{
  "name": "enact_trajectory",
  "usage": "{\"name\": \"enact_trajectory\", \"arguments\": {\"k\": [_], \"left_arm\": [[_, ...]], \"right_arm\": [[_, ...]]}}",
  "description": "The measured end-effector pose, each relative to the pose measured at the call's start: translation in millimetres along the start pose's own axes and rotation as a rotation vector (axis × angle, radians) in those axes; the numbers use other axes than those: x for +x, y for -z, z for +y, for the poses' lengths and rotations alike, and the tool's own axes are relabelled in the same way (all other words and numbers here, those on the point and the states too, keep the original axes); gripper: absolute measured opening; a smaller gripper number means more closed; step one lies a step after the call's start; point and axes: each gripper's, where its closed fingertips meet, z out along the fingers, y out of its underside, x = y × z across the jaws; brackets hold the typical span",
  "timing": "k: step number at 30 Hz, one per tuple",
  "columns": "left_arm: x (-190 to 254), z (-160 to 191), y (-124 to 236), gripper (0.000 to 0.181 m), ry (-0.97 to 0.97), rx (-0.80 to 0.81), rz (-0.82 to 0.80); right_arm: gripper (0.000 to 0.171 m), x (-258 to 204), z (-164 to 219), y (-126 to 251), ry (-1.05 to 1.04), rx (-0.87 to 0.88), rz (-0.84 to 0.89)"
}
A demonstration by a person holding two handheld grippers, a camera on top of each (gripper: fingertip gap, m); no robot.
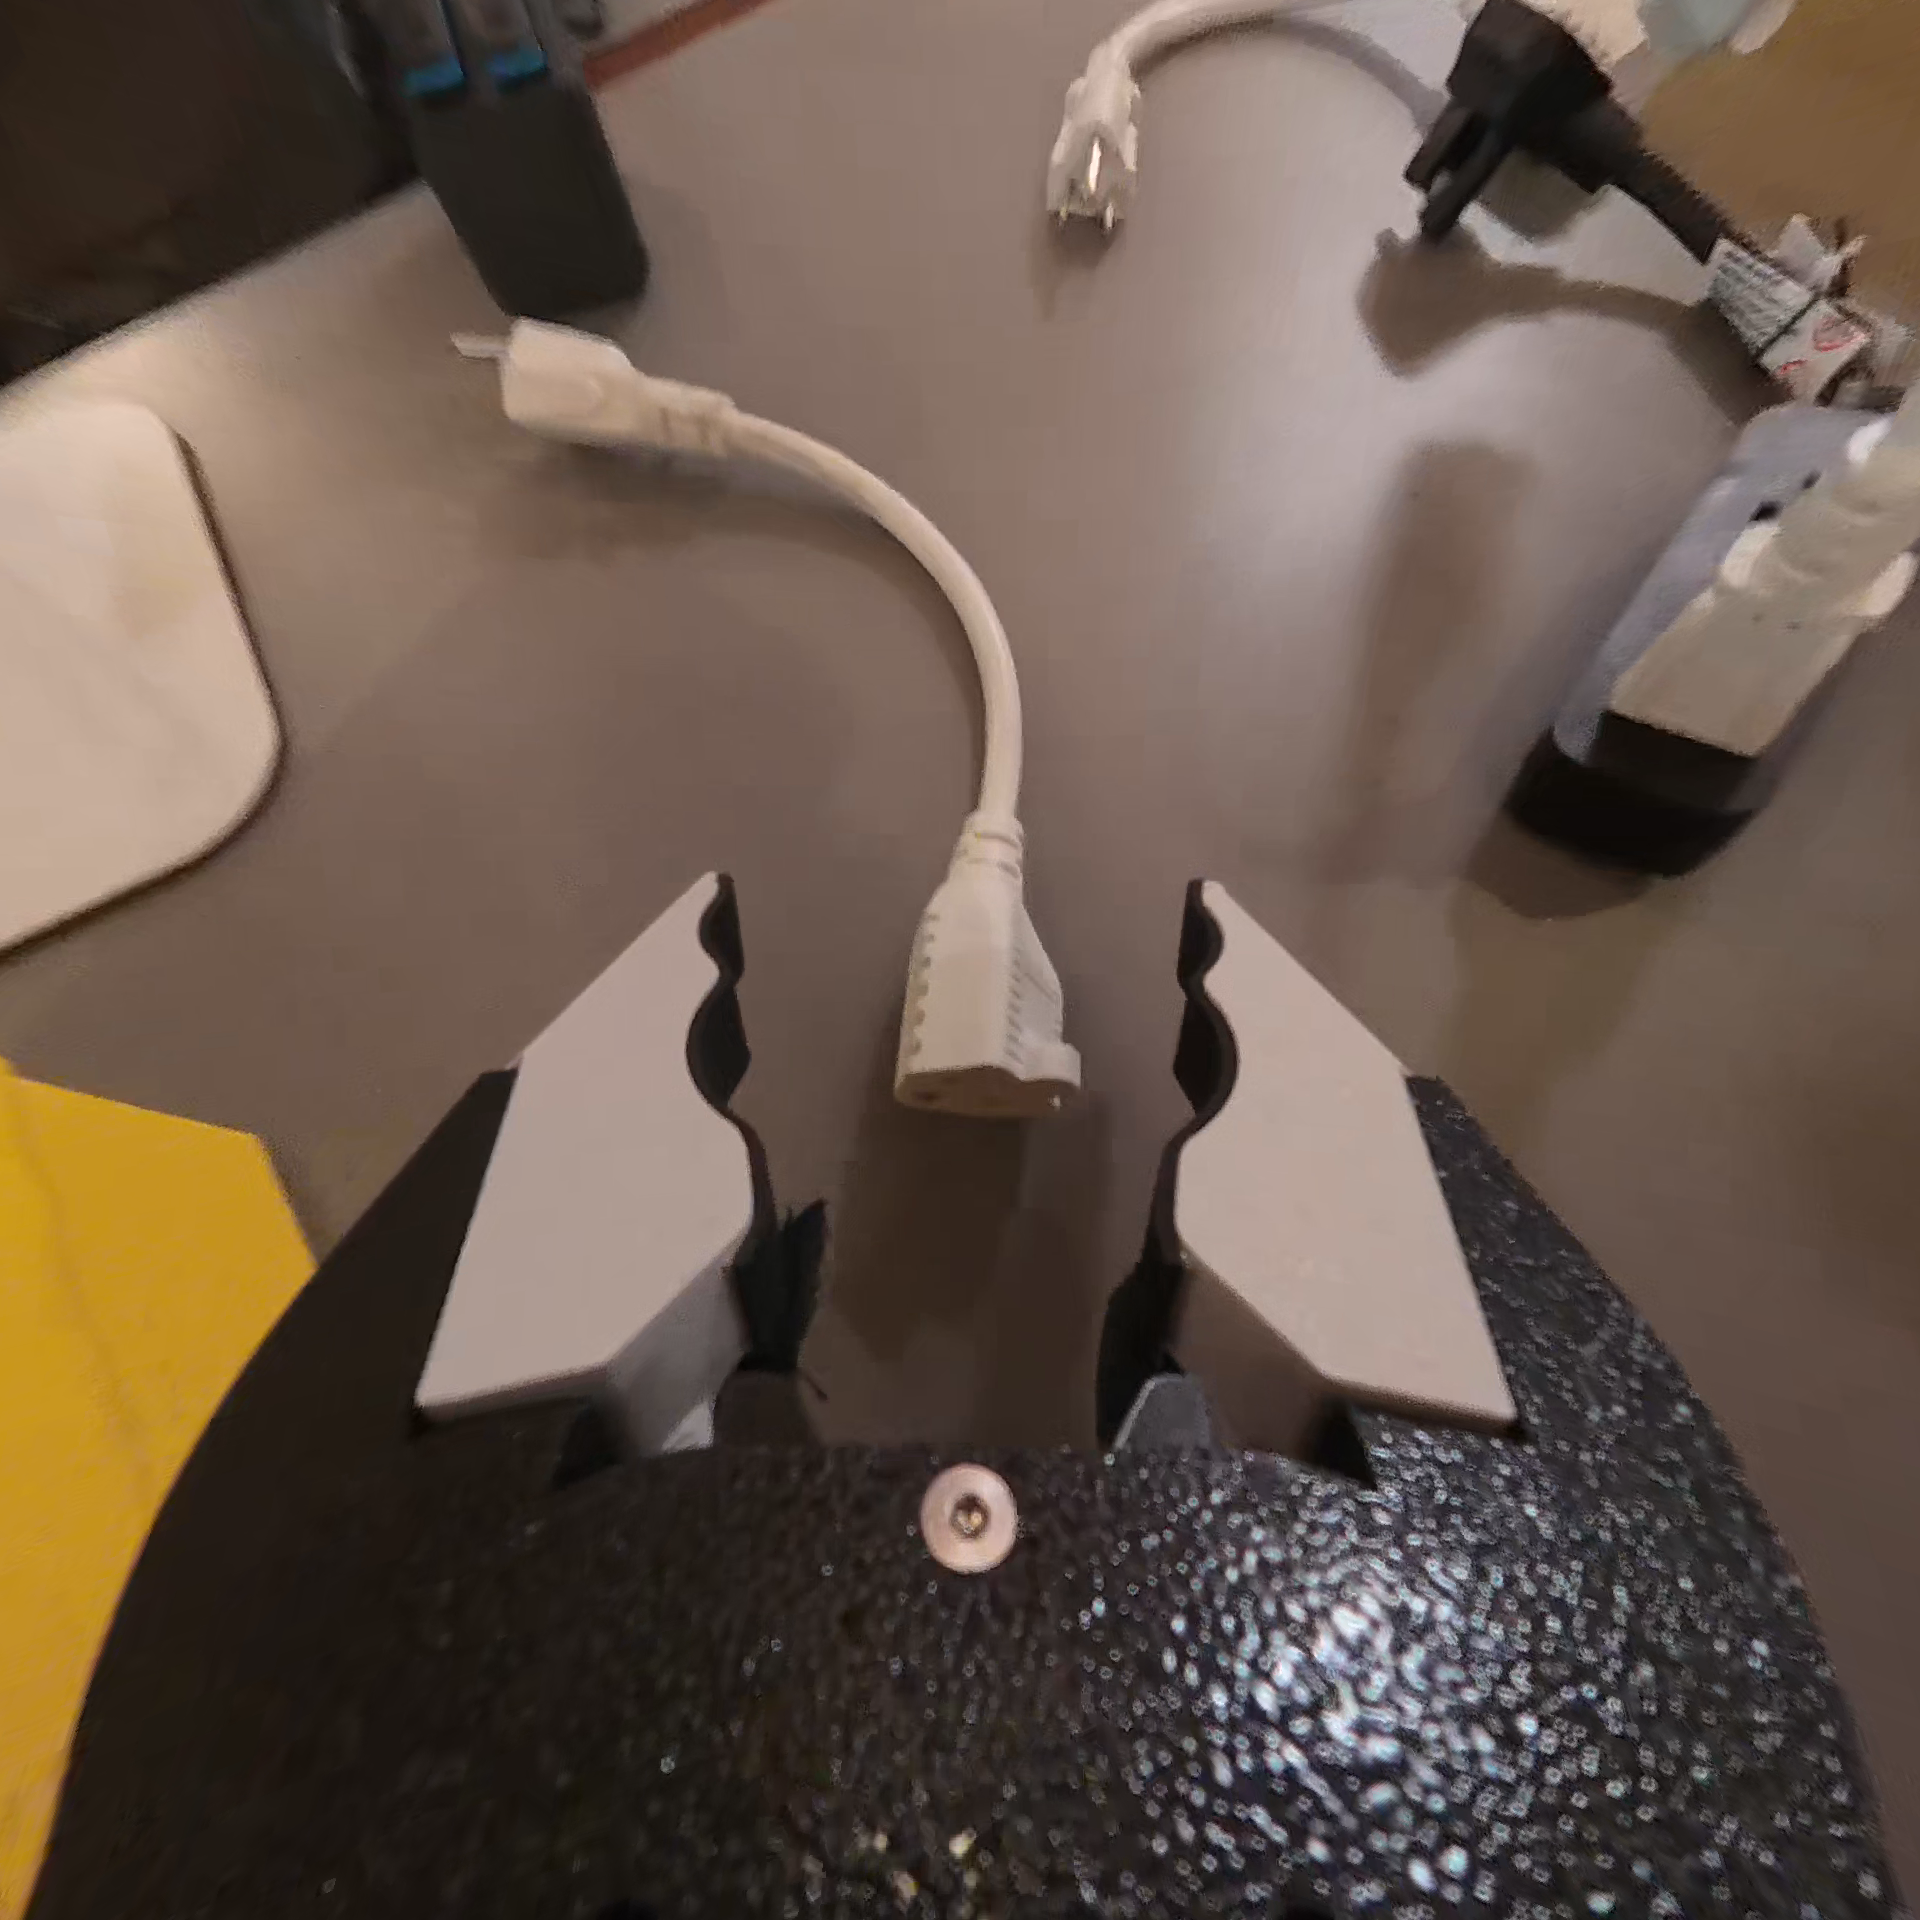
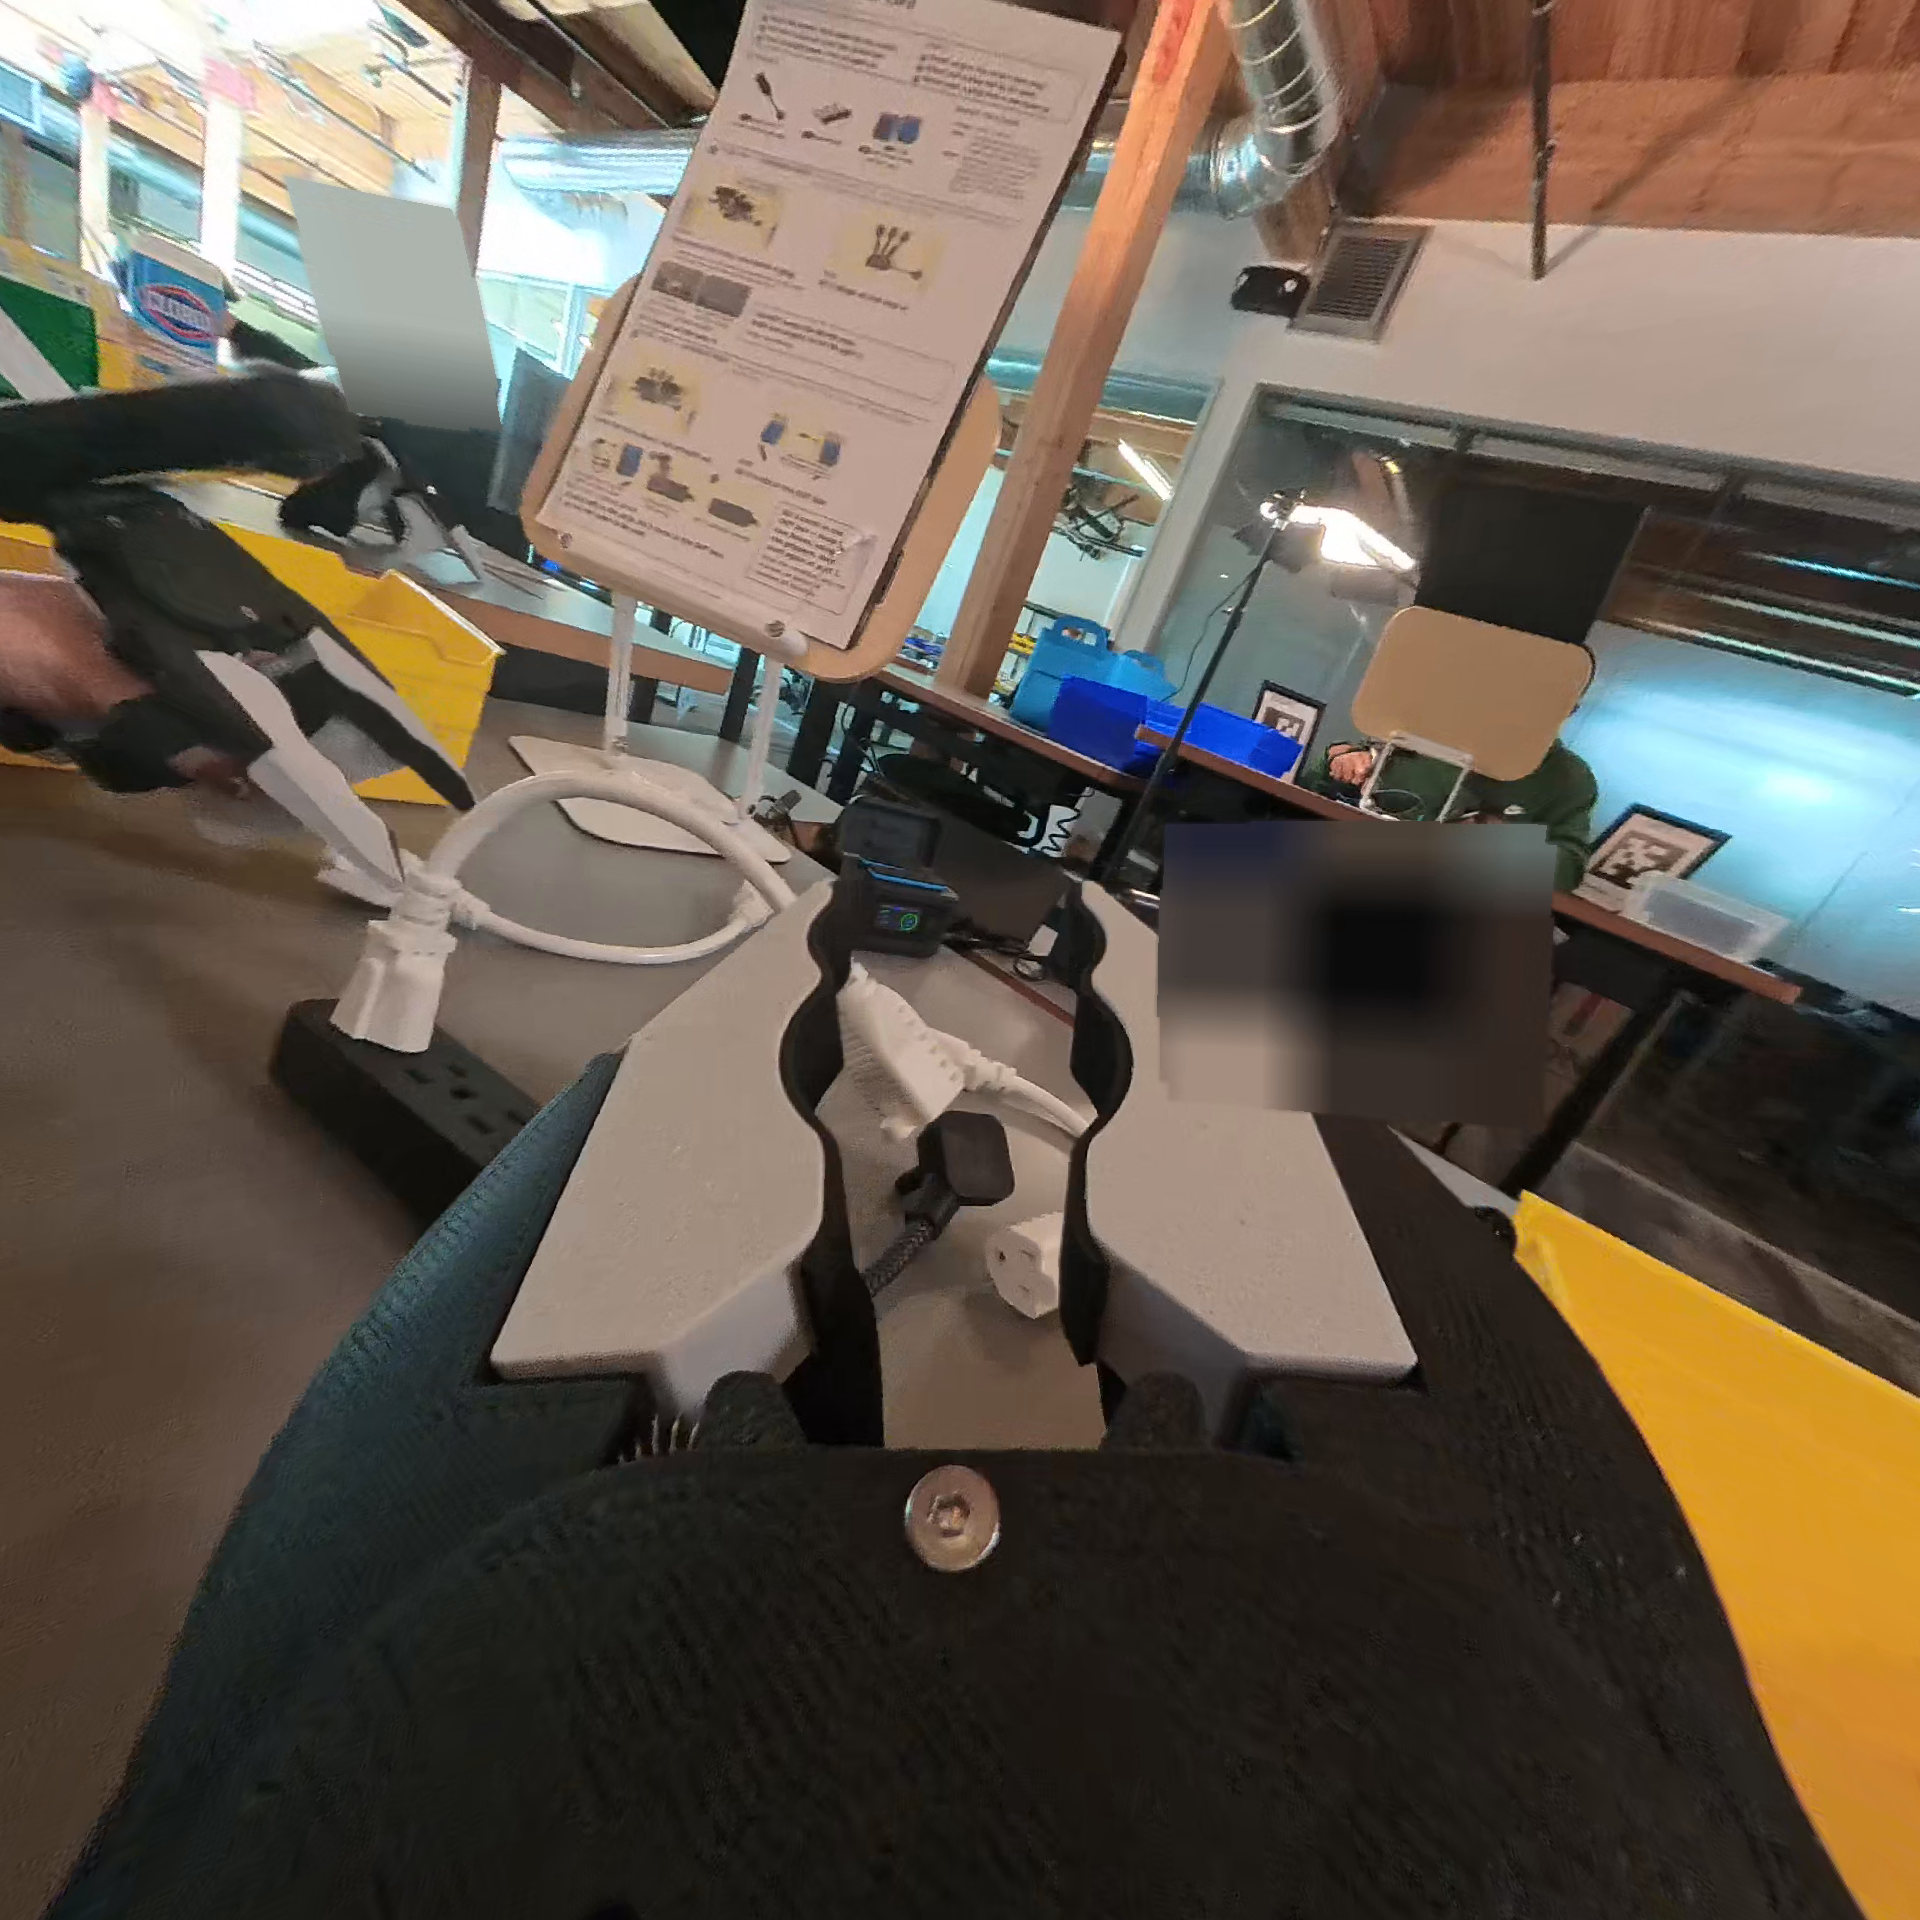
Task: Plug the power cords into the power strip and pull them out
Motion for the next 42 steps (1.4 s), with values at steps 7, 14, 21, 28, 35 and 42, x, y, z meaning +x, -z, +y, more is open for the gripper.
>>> {"name": "enact_trajectory", "arguments": {"k": [7,14,21,28,35,42], "left_arm": [[3,24,-8,0.040,-0.021,-0.122,0.038],[3,-32,20,0.029,0.032,0.116,0.013],[16,-115,74,0.028,0.070,0.411,0.065],[35,-174,112,0.027,0.015,0.525,0.129],[60,-205,152,0.024,-0.047,0.614,0.215],[64,-191,177,0.111,-0.151,0.855,0.070]], "right_arm": [[0.040,-5,3,-2,-0.047,-0.016,-0.024],[0.043,-36,-2,-17,0.101,-0.080,-0.109],[0.048,-131,-30,-77,0.209,-0.202,-0.358],[0.078,-196,-13,-157,-0.145,-0.484,-0.567],[0.000,-235,-47,-171,-0.357,-0.377,-0.754],[0.000,-172,-120,-164,-0.622,-0.111,-0.694]]}}
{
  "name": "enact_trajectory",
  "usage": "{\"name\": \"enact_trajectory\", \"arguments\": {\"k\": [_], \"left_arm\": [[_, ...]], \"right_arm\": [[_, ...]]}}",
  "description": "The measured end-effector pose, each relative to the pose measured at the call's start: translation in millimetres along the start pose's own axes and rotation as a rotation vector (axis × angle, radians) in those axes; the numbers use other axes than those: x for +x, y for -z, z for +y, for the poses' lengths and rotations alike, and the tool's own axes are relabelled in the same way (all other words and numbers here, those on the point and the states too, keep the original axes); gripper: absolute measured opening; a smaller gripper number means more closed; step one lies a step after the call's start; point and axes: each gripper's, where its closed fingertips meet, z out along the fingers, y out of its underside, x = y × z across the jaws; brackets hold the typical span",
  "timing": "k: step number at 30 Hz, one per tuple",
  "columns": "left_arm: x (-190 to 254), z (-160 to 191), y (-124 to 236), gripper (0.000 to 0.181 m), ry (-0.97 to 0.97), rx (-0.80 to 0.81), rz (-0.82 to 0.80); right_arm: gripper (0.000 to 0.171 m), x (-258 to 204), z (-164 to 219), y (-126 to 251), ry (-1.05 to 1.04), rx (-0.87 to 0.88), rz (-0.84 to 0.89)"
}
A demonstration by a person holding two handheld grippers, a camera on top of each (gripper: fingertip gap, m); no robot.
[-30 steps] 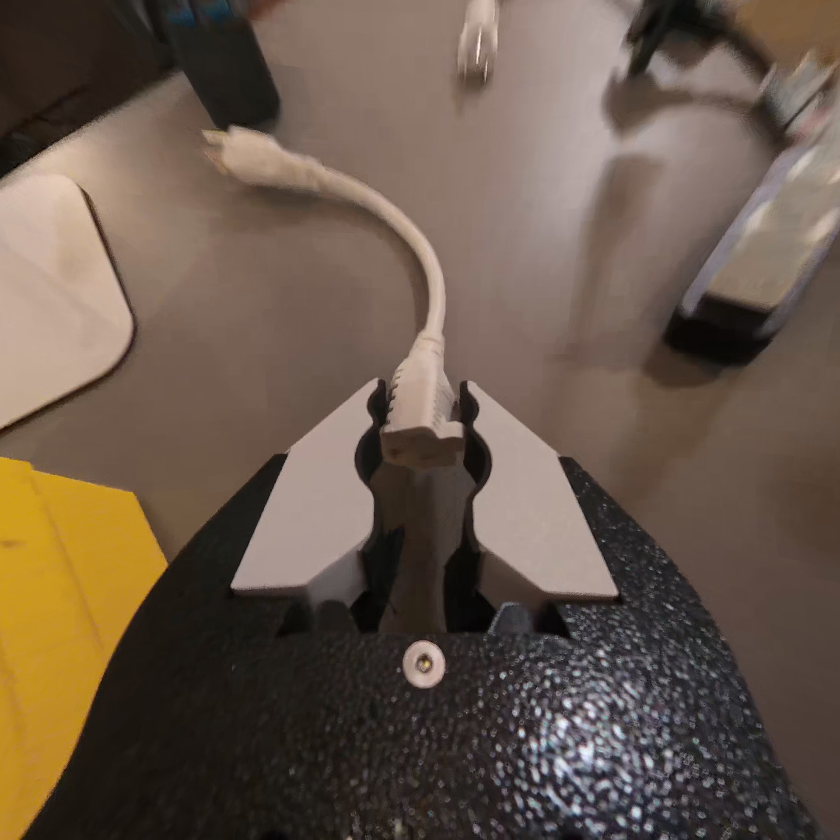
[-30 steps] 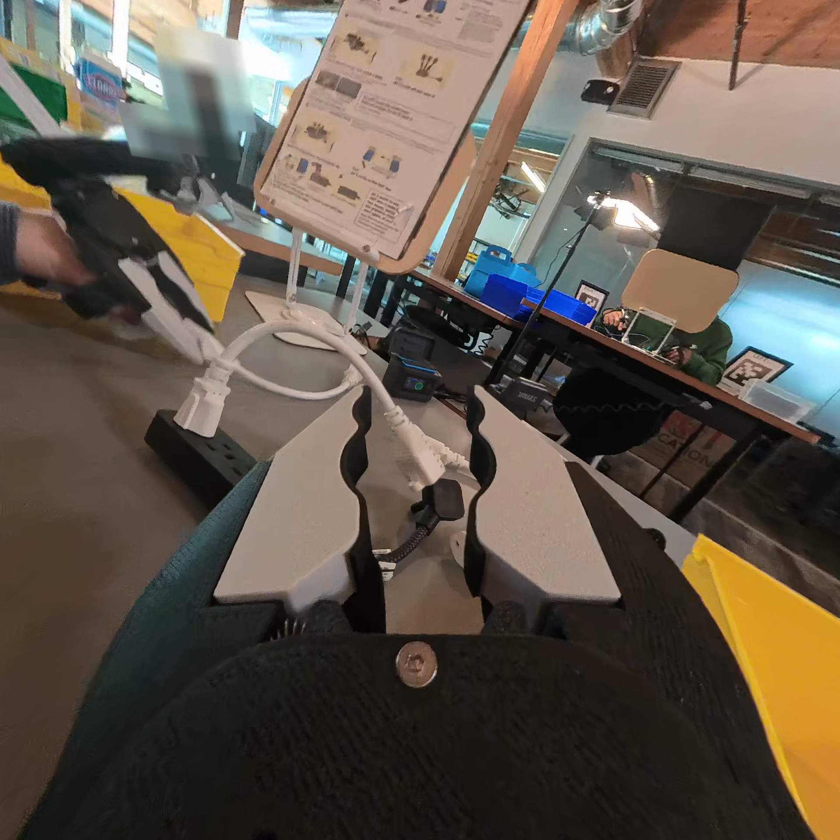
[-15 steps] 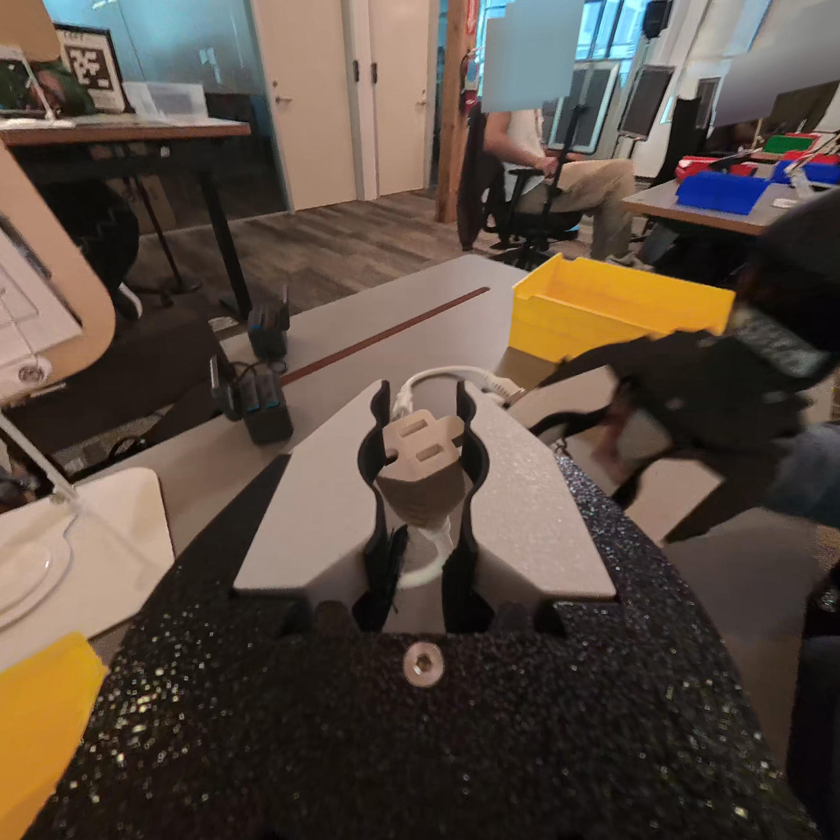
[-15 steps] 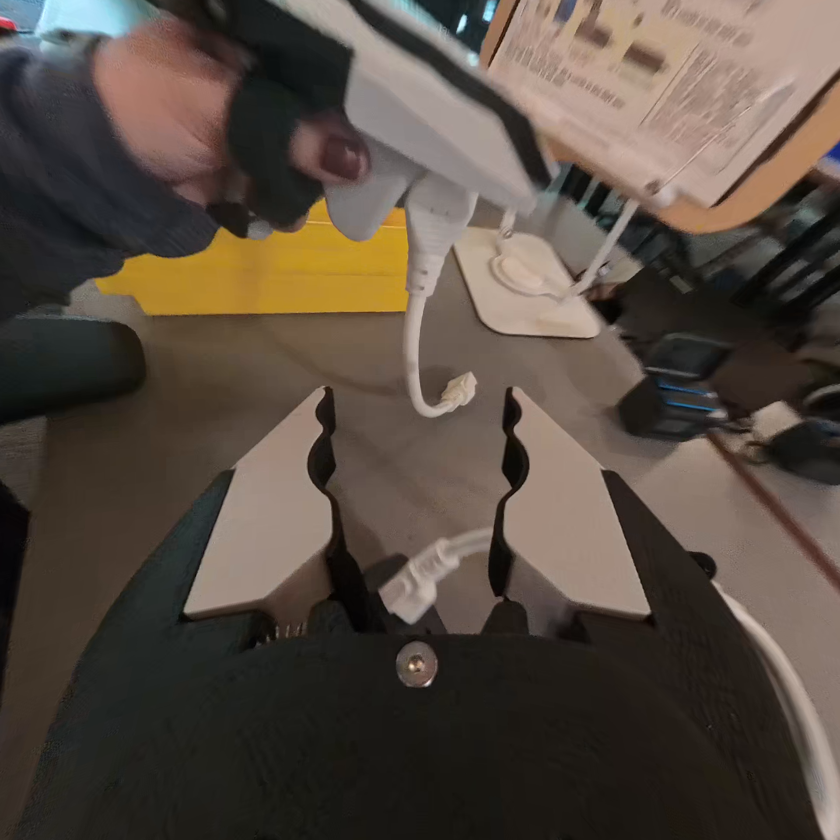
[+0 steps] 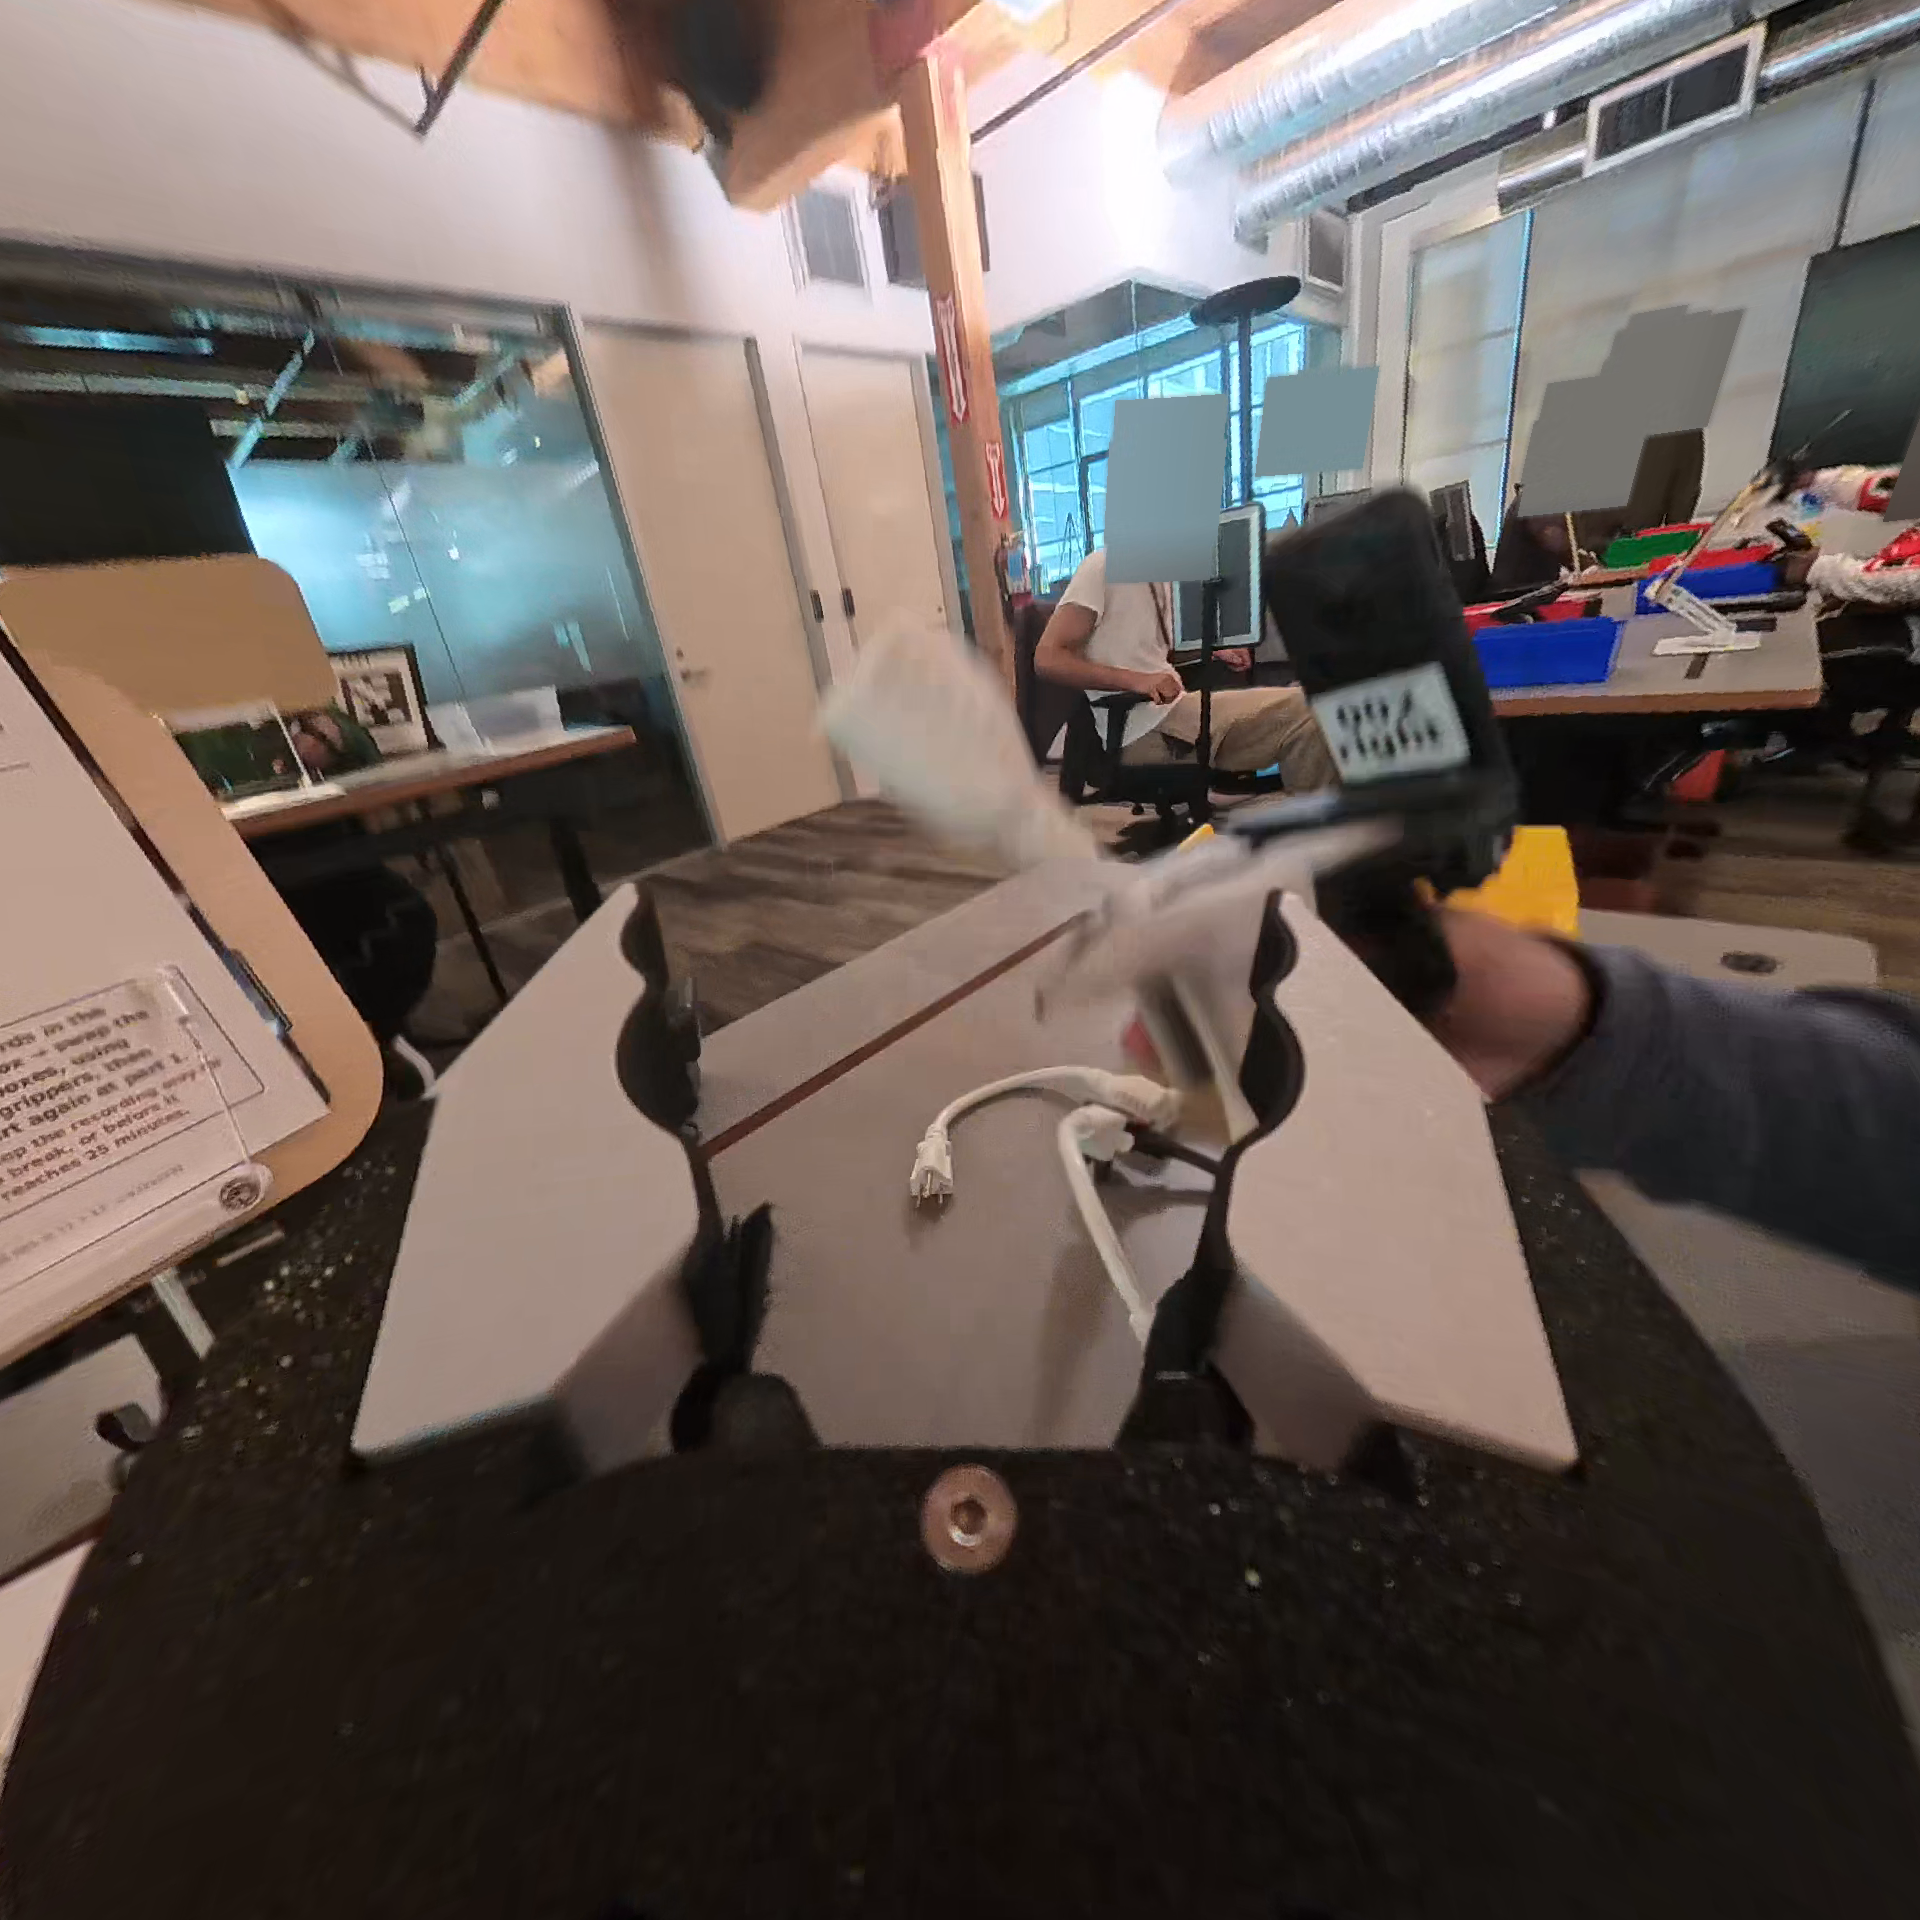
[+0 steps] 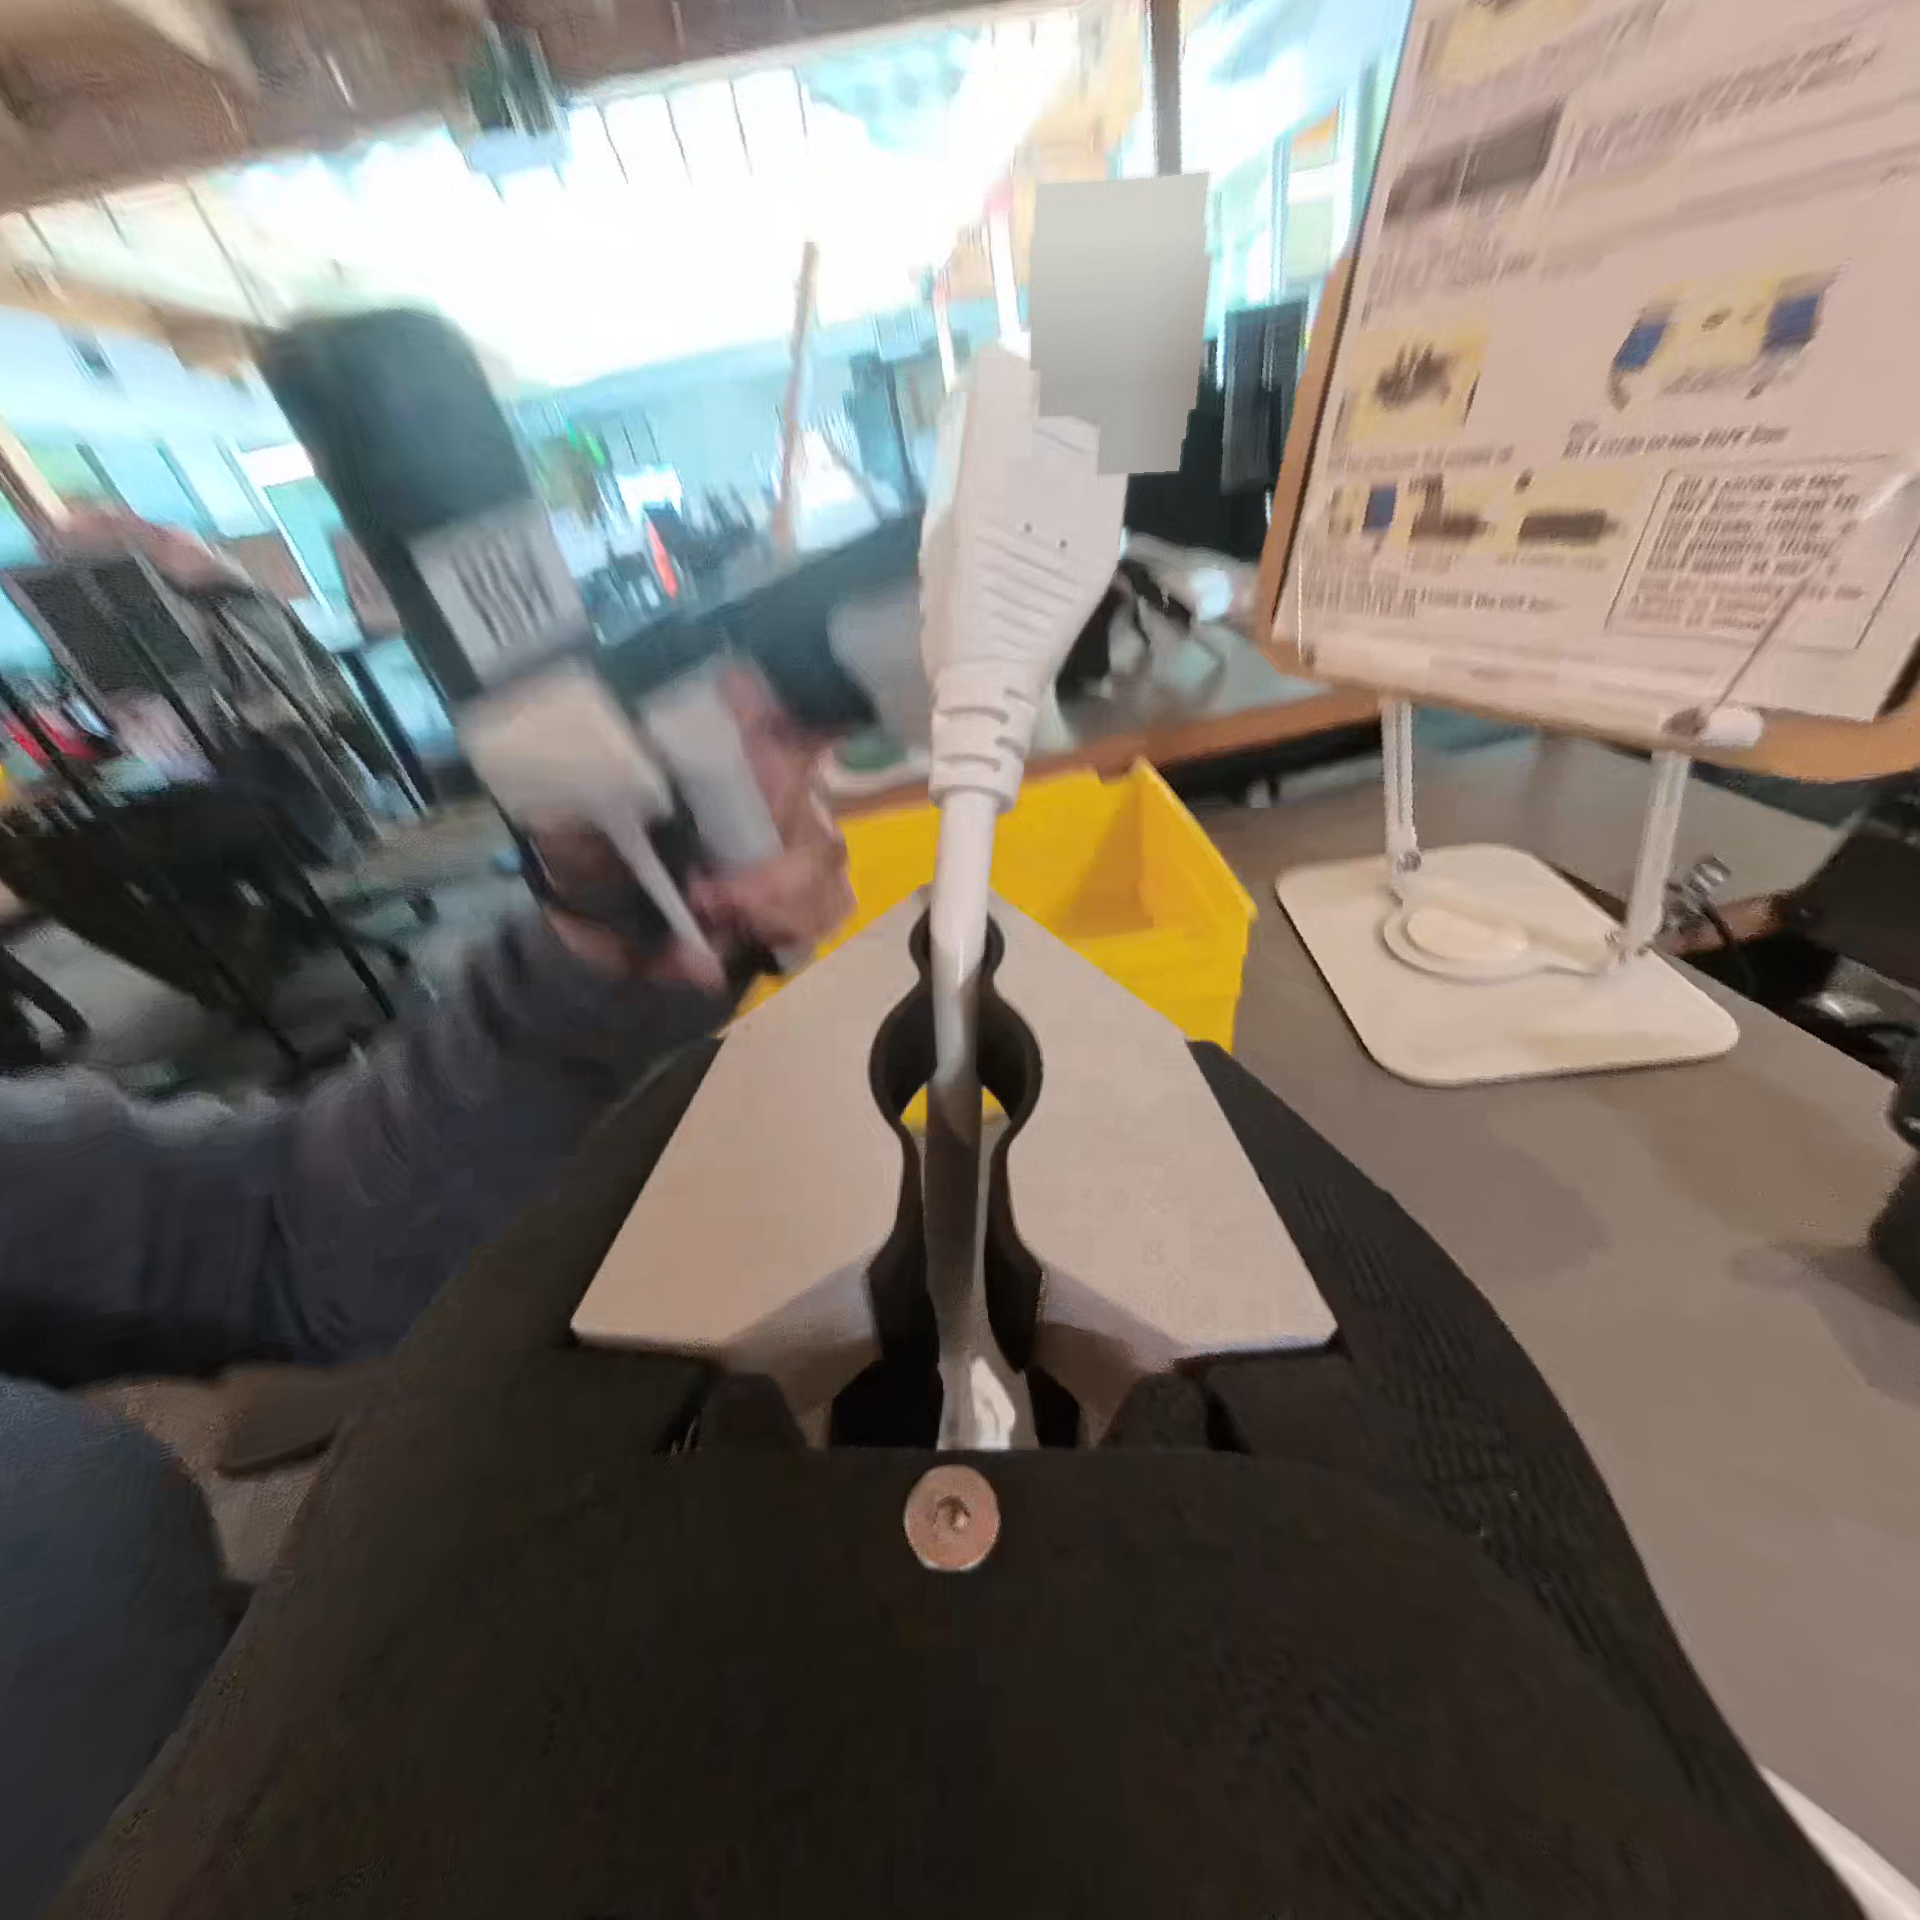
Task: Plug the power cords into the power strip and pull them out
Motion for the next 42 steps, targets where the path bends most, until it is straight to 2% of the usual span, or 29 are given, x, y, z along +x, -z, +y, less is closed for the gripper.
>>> {"name": "enact_trajectory", "arguments": {"k": [4,6,10,15,17,19,22,23,26,27,28,31,32,37,38,40,42], "left_arm": [[30,42,3,0.108,-0.122,0.016,-0.002],[33,54,5,0.101,-0.247,0.022,-0.097],[37,63,1,0.093,-0.641,-0.060,-0.247],[62,80,-18,0.091,-0.824,-0.129,-0.196],[66,85,-25,0.074,-0.852,-0.139,-0.198],[62,83,-30,0.057,-0.885,-0.144,-0.266],[66,76,-32,0.031,-0.902,-0.099,-0.283],[70,80,-34,0.022,-0.888,-0.120,-0.243],[85,101,-38,0.022,-0.724,-0.226,-0.071],[91,104,-38,0.022,-0.642,-0.238,-0.016],[99,107,-38,0.022,-0.552,-0.250,0.047],[120,107,-37,0.021,-0.314,-0.270,0.200],[127,108,-38,0.021,-0.265,-0.289,0.250],[169,100,-40,0.021,0.004,-0.308,0.515],[170,96,-41,0.021,0.056,-0.304,0.533],[164,81,-43,0.022,0.197,-0.263,0.558],[155,72,-41,0.021,0.299,-0.243,0.577]], "right_arm": [[0.000,-5,-54,29,-0.068,0.216,-0.005],[0.000,-6,-71,43,-0.080,0.289,0.009],[0.000,-10,-86,64,-0.174,0.375,-0.023],[0.000,-7,-93,87,-0.387,0.502,-0.093],[0.000,-5,-94,95,-0.450,0.554,-0.108],[0.000,-7,-97,103,-0.495,0.597,-0.139],[0.000,-9,-97,114,-0.502,0.613,-0.149],[0.000,-7,-95,118,-0.477,0.602,-0.121],[0.000,9,-78,126,-0.367,0.494,0.036],[0.005,16,-69,129,-0.316,0.440,0.108],[0.017,22,-59,133,-0.247,0.369,0.179],[0.069,39,-25,149,-0.036,0.143,0.386],[0.072,41,-21,158,0.020,0.133,0.431],[0.072,19,-32,187,0.211,0.223,0.455],[0.074,17,-31,191,0.189,0.209,0.445],[0.096,10,-22,195,0.054,0.154,0.367],[0.108,-2,-14,202,-0.140,0.134,0.235]]}}
